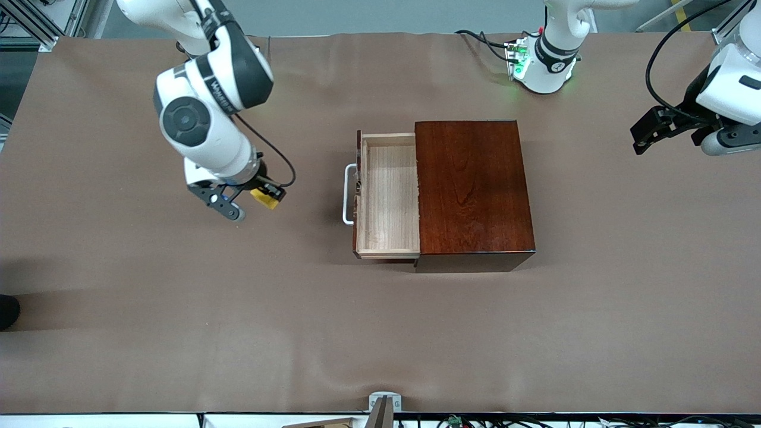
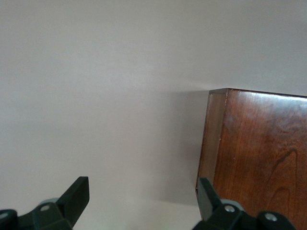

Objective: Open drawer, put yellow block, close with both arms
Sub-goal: 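Lift the yellow cube with the right gripper and carry it over the drawer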

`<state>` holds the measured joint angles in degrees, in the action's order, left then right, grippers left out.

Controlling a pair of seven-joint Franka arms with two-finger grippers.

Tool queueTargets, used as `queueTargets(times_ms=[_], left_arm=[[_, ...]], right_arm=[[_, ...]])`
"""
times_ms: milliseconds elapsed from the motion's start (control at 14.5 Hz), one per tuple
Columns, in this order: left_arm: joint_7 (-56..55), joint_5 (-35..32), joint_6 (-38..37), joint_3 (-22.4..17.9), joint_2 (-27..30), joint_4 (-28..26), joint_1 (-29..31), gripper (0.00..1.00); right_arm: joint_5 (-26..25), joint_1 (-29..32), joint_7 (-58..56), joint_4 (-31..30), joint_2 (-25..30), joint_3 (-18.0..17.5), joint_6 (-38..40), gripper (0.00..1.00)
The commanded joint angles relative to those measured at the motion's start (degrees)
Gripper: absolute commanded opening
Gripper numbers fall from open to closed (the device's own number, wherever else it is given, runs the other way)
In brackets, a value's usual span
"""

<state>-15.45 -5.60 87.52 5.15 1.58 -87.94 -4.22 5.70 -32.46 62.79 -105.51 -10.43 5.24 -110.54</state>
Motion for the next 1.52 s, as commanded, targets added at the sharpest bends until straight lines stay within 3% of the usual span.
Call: queueTargets(times_ms=[0, 622, 898, 1450], left_arm=[[1.47, 1.29, 0.90, 0.65, 1.67, -1.71, 1.14, 1.00], [1.65, 1.29, 0.28, 0.65, 2.37, -1.62, 1.05, 1.00], [0.33, 2.61, 0.11, 2.15, 2.46, -1.54, 0.53, 1.00], [0.51, 2.61, -0.60, 2.23, 2.46, -1.62, 0.88, 1.00]], right_arm=[[0.27, -3.12, 7.41, 1.88, 0.41, 0.65, 0.50, 0.16], [0.71, -12.09, 32.21, 7.16, -3.37, 0.65, -0.11, 0.15], [0.80, -14.82, 42.74, 7.68, -5.30, 0.56, -4.76, 0.15], [4.14, -17.46, 52.26, 13.22, -10.40, 0.56, -5.65, 0.15]])
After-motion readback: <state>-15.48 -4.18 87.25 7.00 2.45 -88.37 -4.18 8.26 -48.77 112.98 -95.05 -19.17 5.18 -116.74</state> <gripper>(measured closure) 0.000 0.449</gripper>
